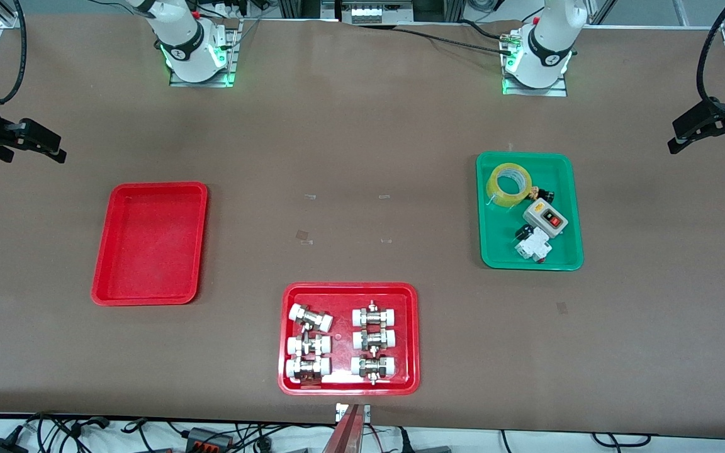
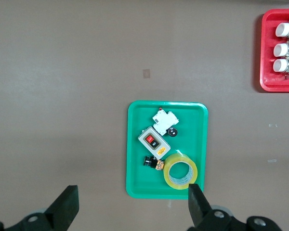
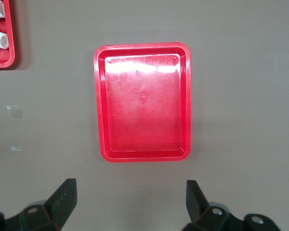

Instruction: Left arm passes tape to right arm into tray

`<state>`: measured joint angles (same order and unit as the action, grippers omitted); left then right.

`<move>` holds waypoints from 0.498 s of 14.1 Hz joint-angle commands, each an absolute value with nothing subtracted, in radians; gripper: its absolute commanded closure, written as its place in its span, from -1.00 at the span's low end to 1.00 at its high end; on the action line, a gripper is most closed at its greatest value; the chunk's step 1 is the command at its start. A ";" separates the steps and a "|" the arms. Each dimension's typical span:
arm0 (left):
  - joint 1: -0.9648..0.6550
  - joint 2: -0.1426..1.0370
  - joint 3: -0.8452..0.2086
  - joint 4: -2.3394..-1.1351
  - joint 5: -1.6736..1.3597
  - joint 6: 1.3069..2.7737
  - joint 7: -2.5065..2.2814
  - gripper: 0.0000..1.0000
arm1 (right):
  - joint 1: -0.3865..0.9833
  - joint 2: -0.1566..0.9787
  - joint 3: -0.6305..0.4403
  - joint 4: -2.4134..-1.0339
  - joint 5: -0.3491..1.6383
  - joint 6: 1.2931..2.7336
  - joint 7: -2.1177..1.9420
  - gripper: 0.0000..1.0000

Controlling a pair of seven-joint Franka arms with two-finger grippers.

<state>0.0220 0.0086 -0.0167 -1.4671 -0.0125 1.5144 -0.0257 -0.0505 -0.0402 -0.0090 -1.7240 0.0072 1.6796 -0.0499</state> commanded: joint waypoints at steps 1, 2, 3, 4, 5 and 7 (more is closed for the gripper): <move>0.023 0.025 -0.012 -1.431 -0.023 1.489 -0.015 -1.00 | -0.051 -0.055 -0.006 -1.729 0.000 1.667 -0.061 -1.00; 0.023 0.025 -0.012 -1.431 -0.023 1.489 -0.015 -1.00 | -0.051 -0.058 -0.006 -1.727 0.000 1.667 -0.063 -1.00; 0.023 0.023 -0.012 -1.431 -0.023 1.489 -0.014 -1.00 | -0.051 -0.058 -0.006 -1.727 0.000 1.669 -0.060 -1.00; 0.025 0.023 -0.012 -1.431 -0.023 1.489 -0.014 -1.00 | -0.051 -0.057 -0.006 -1.729 0.000 1.669 -0.060 -1.00; 0.028 0.023 -0.012 -1.436 -0.023 1.488 -0.012 -1.00 | -0.051 -0.055 -0.006 -1.729 0.000 1.669 -0.060 -1.00; 0.041 0.025 -0.014 -1.448 -0.031 1.486 -0.008 -1.00 | -0.052 -0.057 -0.006 -1.727 0.000 1.669 -0.060 -1.00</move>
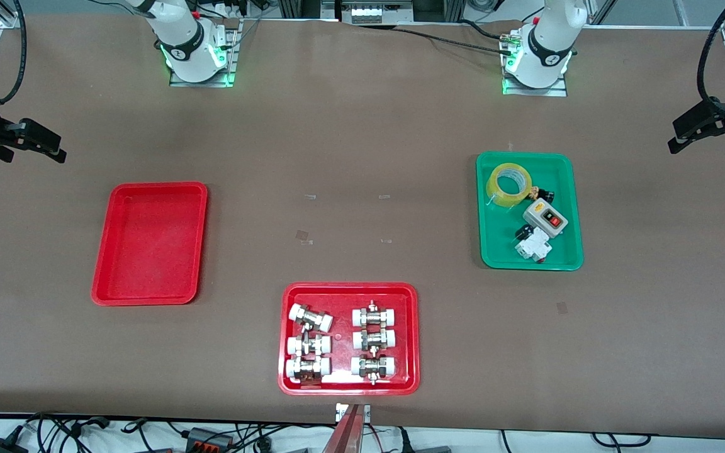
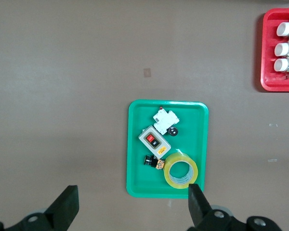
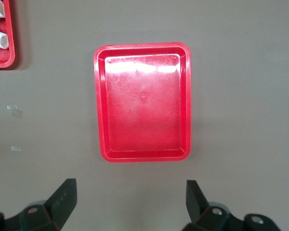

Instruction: Left arm passes tape to right arm into tray

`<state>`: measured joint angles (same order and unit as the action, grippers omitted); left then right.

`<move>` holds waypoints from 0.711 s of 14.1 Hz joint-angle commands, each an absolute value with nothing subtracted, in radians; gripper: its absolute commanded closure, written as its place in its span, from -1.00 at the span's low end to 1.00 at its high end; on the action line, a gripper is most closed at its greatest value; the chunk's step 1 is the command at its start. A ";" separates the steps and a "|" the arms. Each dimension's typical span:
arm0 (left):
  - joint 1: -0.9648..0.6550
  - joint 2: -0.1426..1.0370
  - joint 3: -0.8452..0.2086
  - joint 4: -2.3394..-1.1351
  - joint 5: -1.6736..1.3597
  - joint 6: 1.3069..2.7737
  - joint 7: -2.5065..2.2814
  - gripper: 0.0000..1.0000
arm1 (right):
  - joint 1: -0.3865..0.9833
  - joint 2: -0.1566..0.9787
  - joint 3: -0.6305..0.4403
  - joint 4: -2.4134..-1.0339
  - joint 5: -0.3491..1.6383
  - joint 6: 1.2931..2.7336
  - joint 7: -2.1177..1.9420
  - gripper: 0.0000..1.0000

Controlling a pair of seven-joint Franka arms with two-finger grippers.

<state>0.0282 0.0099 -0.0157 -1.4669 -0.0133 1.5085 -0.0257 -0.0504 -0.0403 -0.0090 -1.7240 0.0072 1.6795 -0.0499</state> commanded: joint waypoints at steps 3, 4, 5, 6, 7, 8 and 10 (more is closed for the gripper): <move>0.035 0.057 -0.026 -1.489 -0.032 1.418 -0.023 -1.00 | -0.052 -0.054 -0.006 -1.727 0.000 1.671 -0.060 -1.00; 0.028 0.072 -0.031 -1.526 -0.032 1.423 -0.034 -1.00 | -0.052 -0.052 -0.006 -1.727 0.000 1.672 -0.060 -1.00; 0.023 0.081 -0.031 -1.567 -0.032 1.440 -0.052 -1.00 | -0.052 -0.052 -0.006 -1.727 0.000 1.677 -0.060 -1.00; 0.025 0.077 -0.034 -1.645 -0.034 1.491 -0.054 -1.00 | -0.052 -0.051 -0.006 -1.727 0.000 1.680 -0.058 -1.00; 0.026 0.069 -0.058 -1.720 -0.035 1.552 -0.055 -1.00 | -0.052 -0.051 -0.006 -1.727 0.002 1.681 -0.058 -1.00; 0.028 0.060 -0.083 -1.803 -0.035 1.618 -0.064 -1.00 | -0.052 -0.051 -0.006 -1.727 0.002 1.683 -0.058 -1.00; 0.029 0.060 -0.135 -1.929 -0.035 1.725 -0.142 -1.00 | -0.052 -0.049 -0.006 -1.723 0.000 1.683 -0.060 -1.00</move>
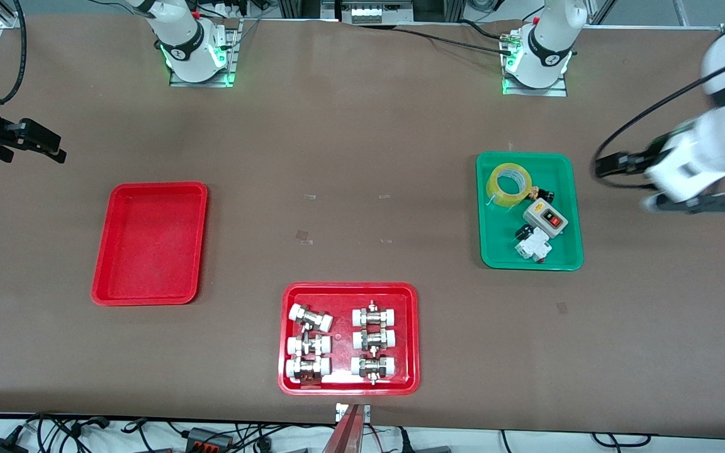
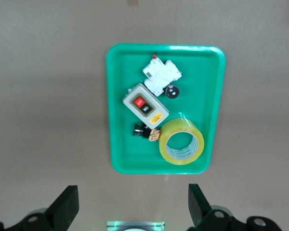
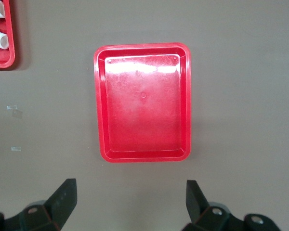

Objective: Left arm passes tape to right arm into tray
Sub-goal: 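Reach the left gripper down to the yellow tape roll in the green tray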

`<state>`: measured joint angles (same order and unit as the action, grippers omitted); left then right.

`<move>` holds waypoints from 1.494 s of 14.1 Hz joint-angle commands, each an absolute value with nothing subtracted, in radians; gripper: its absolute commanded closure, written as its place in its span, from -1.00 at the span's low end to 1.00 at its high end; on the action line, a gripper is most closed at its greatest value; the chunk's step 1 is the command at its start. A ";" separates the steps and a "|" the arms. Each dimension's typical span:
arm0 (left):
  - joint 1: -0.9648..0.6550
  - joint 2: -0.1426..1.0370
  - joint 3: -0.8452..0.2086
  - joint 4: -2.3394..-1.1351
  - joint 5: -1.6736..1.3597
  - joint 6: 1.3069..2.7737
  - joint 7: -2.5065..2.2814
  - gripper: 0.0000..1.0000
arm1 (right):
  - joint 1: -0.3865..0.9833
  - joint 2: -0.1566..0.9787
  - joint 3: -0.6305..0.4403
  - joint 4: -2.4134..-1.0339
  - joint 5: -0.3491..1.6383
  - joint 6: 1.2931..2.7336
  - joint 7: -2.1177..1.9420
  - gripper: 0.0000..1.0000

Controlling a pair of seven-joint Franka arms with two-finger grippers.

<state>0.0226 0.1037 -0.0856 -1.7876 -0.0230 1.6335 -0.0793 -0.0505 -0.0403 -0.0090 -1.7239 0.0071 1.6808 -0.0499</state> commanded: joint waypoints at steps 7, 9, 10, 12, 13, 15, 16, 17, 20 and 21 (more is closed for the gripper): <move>0.028 0.074 -0.163 -2.296 -0.035 2.086 -0.169 -1.00 | -0.055 -0.025 -0.006 -1.689 -0.008 1.677 -0.066 -1.00; 0.028 0.122 -0.172 -2.303 -0.035 2.094 -0.173 -1.00 | -0.055 -0.023 -0.006 -1.689 -0.015 1.678 -0.064 -1.00; 0.028 0.150 -0.175 -2.309 -0.037 2.126 -0.185 -1.00 | -0.055 -0.023 -0.006 -1.690 -0.015 1.678 -0.064 -1.00; 0.028 0.190 -0.201 -2.354 -0.037 2.225 -0.234 -1.00 | -0.055 -0.018 -0.006 -1.689 -0.015 1.683 -0.064 -1.00; 0.028 0.205 -0.210 -2.371 -0.037 2.265 -0.248 -1.00 | -0.055 -0.018 -0.006 -1.687 -0.015 1.681 -0.064 -1.00; 0.028 0.216 -0.210 -2.391 -0.035 2.302 -0.261 -0.35 | -0.055 -0.018 -0.006 -1.689 -0.015 1.681 -0.064 -1.00; 0.028 0.219 -0.210 -2.391 -0.035 2.301 -0.261 -0.05 | -0.055 -0.018 -0.006 -1.689 -0.015 1.681 -0.064 -1.00; 0.028 0.222 -0.210 -2.391 -0.035 2.299 -0.261 0.23 | -0.055 -0.018 -0.006 -1.689 -0.015 1.681 -0.064 -1.00; 0.028 0.227 -0.210 -2.390 -0.035 2.292 -0.255 0.57 | -0.055 -0.017 -0.006 -1.689 -0.015 1.678 -0.064 -1.00; 0.028 0.227 -0.210 -2.390 -0.035 2.289 -0.249 0.66 | -0.055 -0.018 -0.006 -1.689 -0.015 1.678 -0.064 -1.00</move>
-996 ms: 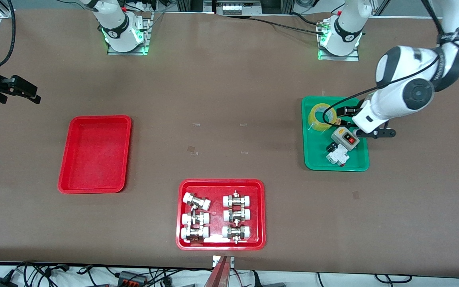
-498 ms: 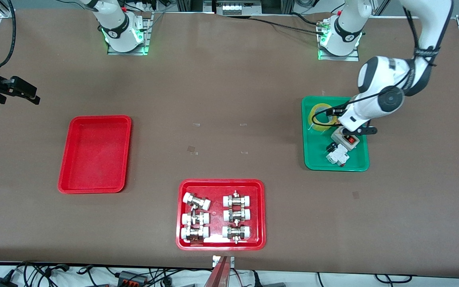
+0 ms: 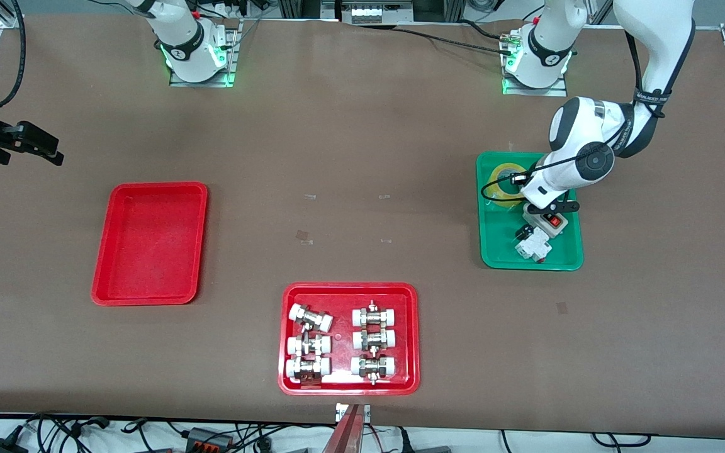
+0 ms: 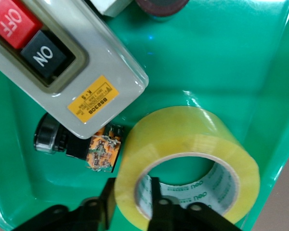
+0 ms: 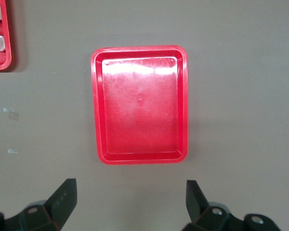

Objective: Left arm passes tape to right arm into tray
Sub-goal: 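Close the left gripper on the tape roll's rim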

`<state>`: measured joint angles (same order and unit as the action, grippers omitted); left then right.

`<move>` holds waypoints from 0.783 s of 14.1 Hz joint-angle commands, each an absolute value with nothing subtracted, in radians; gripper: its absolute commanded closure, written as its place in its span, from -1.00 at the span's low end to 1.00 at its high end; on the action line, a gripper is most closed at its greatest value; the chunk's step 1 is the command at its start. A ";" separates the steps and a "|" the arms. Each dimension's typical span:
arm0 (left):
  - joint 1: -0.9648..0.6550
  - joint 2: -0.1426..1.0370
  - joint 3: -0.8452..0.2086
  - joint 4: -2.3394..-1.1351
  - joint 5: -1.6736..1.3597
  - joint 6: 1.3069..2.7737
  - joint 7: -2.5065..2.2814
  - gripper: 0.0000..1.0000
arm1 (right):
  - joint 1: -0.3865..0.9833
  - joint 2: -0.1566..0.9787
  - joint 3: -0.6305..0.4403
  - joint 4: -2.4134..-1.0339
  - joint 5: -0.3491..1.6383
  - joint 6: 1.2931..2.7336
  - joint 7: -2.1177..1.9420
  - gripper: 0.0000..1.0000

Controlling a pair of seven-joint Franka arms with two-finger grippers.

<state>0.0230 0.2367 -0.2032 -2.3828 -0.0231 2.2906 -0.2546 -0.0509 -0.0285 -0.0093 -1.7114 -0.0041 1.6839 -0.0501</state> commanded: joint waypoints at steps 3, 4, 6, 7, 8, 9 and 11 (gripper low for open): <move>0.031 0.212 -0.210 -2.376 -0.035 2.251 -0.247 0.79 | -0.054 -0.018 -0.006 -1.689 -0.015 1.677 -0.064 -1.00; 0.032 0.193 -0.212 -2.359 -0.035 2.217 -0.245 0.80 | -0.054 -0.018 -0.006 -1.689 -0.015 1.678 -0.064 -1.00; 0.031 0.155 -0.212 -2.297 -0.034 2.119 -0.244 0.80 | -0.054 -0.018 -0.006 -1.689 -0.015 1.675 -0.064 -1.00; 0.026 0.144 -0.212 -2.243 -0.034 2.053 -0.244 0.79 | -0.054 -0.020 -0.006 -1.689 -0.015 1.674 -0.064 -1.00; 0.026 0.147 -0.213 -2.180 -0.034 1.983 -0.245 0.79 | -0.054 -0.020 -0.006 -1.689 -0.015 1.671 -0.064 -1.00; 0.025 0.155 -0.213 -2.119 -0.035 1.901 -0.248 0.79 | -0.054 -0.018 -0.006 -1.689 -0.015 1.671 -0.058 -1.00; 0.023 0.192 -0.225 -1.981 -0.101 1.711 -0.252 0.83 | -0.057 -0.011 -0.006 -1.690 -0.006 1.671 -0.052 -1.00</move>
